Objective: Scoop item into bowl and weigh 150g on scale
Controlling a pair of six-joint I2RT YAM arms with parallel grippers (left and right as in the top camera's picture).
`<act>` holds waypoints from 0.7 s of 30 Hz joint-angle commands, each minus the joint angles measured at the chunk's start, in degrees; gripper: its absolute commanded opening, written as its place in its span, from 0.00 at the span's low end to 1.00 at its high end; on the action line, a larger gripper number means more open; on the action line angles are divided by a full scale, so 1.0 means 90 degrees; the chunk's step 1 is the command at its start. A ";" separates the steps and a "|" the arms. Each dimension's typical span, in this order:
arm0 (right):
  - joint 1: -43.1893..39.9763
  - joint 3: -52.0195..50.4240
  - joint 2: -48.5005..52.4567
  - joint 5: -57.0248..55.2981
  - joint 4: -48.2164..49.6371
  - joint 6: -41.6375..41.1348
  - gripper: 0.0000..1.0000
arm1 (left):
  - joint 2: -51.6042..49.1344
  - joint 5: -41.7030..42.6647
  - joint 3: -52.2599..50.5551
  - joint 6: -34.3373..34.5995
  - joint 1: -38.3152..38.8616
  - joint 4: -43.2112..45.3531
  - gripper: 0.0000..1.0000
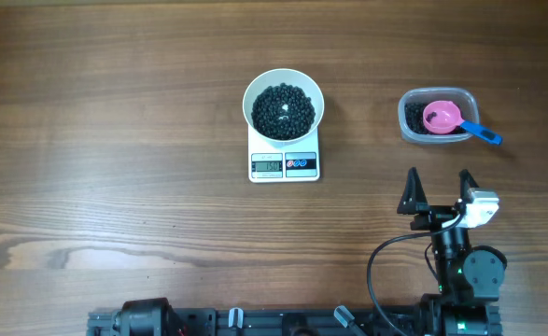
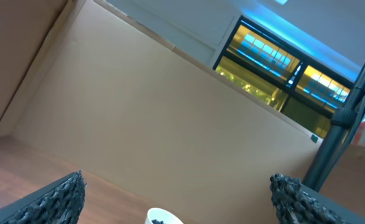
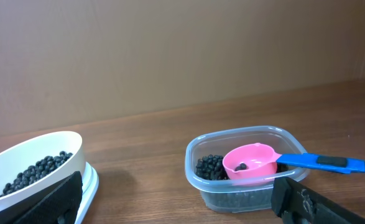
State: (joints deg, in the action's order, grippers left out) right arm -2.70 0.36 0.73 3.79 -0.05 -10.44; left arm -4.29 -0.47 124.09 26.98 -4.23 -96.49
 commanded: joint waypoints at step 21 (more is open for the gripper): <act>0.0012 -0.0005 -0.0058 -0.0046 0.0012 -0.0024 1.00 | 0.0032 0.1785 -1.0214 0.0175 -0.0049 0.8116 1.00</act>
State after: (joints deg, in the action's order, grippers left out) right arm -2.70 0.36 0.73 3.79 -0.12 -10.44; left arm -4.60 8.47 43.40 29.04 -4.36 -36.32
